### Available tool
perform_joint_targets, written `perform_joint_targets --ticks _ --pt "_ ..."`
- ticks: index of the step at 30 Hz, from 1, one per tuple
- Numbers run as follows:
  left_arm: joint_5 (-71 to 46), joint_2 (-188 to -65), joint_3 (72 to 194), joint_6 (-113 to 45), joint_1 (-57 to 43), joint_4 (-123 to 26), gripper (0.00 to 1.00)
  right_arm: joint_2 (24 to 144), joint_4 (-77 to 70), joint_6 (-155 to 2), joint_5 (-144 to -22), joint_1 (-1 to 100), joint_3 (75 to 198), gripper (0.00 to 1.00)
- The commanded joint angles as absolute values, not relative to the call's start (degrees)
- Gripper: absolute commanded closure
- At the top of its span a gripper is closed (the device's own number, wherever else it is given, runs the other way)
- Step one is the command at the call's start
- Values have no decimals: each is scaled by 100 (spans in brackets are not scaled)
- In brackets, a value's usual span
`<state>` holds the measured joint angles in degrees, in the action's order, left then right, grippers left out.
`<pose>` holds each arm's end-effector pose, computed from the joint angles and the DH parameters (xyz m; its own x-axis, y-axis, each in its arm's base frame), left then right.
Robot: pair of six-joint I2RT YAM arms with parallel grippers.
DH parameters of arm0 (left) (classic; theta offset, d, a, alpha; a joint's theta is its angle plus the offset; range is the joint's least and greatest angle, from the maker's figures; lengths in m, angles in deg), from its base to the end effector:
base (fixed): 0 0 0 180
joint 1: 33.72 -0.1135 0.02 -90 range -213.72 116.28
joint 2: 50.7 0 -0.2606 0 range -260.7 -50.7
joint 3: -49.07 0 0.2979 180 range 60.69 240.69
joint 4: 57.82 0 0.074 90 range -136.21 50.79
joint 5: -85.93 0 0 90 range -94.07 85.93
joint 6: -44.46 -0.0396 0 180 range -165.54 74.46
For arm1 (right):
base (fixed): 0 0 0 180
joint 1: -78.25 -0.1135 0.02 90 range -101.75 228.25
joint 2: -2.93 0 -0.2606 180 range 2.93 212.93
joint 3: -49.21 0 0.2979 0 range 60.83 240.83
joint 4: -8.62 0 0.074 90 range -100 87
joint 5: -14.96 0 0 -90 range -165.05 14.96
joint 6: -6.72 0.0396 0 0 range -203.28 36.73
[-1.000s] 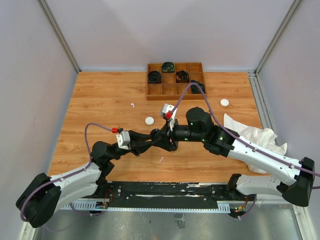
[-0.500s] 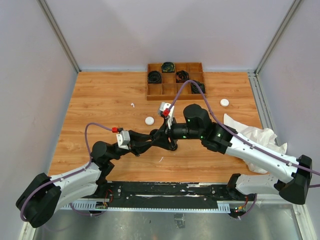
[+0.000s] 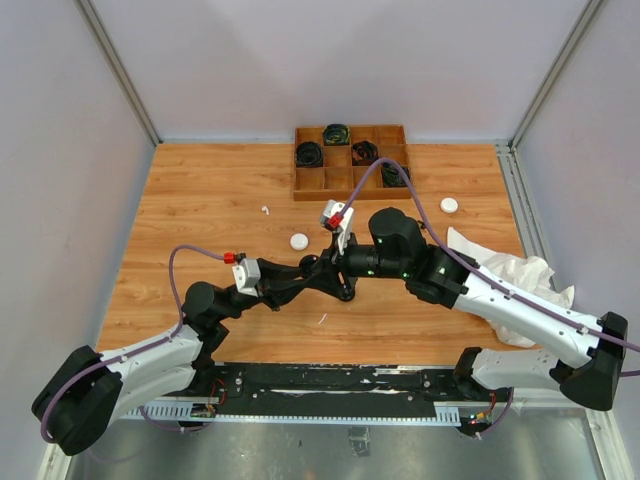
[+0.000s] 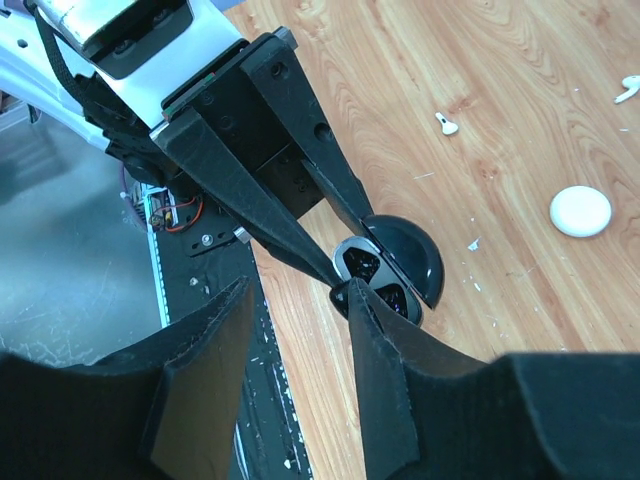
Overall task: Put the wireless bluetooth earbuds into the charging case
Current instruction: Place the earbud in the charging case.
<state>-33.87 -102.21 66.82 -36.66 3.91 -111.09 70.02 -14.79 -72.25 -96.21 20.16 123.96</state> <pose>0.1524 -0.1423 0.1881 0.1223 -0.2634 -0.9569 0.9308 0.3649 0.0185 0.1573 0.2797 0.3631 -0.3274 -0.1883 -0.9259 -0.9298 0.2383 0.2804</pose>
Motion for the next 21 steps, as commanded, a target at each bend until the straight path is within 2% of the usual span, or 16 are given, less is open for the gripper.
perform_joint_targets --ticks 1,21 --pt "-3188 -10177 6826 -3640 363 -11345 100 6758 -1635 -7093 -9309 2036 12315 56" --pt "-3158 -10209 6825 -3570 363 -11436 100 7009 -1780 -7096 -9924 2033 12358 57"
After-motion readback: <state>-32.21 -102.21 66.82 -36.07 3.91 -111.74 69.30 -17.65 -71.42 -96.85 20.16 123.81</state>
